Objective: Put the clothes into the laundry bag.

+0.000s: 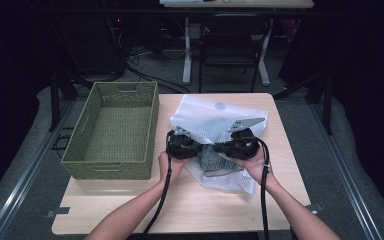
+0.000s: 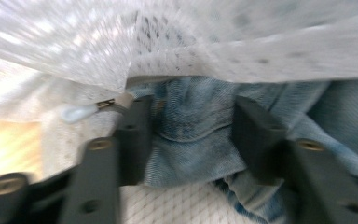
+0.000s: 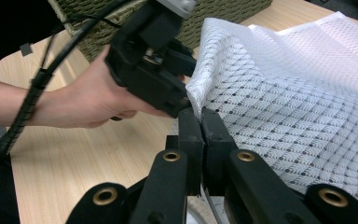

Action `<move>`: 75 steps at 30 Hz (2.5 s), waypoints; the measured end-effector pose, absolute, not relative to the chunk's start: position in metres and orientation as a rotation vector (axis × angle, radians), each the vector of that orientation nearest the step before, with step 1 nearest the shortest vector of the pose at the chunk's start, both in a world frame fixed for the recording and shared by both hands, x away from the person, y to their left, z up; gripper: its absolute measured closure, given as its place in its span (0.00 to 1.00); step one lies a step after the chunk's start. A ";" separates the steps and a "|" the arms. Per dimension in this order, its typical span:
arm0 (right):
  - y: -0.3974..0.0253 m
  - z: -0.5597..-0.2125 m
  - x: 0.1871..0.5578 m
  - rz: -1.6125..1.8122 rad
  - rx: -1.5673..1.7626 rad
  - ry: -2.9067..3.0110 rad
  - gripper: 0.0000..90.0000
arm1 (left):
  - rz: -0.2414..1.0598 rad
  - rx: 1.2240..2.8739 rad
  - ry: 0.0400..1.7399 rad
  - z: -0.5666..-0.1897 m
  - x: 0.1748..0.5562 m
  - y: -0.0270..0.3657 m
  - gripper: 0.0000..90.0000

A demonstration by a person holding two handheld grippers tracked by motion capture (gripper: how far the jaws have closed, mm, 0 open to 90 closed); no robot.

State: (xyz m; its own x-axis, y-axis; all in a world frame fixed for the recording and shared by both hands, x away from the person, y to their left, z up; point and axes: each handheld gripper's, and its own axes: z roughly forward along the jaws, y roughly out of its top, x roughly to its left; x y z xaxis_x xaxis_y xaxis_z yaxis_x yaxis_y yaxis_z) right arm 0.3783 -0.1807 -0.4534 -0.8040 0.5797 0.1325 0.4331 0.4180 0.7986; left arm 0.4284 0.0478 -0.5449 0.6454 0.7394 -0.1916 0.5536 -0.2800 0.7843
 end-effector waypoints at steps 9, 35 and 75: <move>-0.177 -0.452 0.377 1.333 0.892 2.499 0.98 | 0.447 1.942 0.910 -0.520 0.415 0.040 0.40; -0.184 -0.450 0.374 1.306 0.884 2.517 0.98 | 0.555 2.040 0.746 -0.477 0.365 0.082 0.98; -0.179 -0.486 0.345 1.019 0.801 2.690 0.98 | 0.483 2.400 0.543 -0.527 0.332 0.089 0.98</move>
State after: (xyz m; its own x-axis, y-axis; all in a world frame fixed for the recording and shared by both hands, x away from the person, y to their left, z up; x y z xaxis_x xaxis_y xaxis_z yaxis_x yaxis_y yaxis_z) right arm 0.3448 -0.1786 -0.4859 -0.8450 0.5330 0.0426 0.4273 0.6254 0.6529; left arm 0.3316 0.0886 -0.5270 0.8486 0.4880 0.2044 0.2600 -0.7212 0.6421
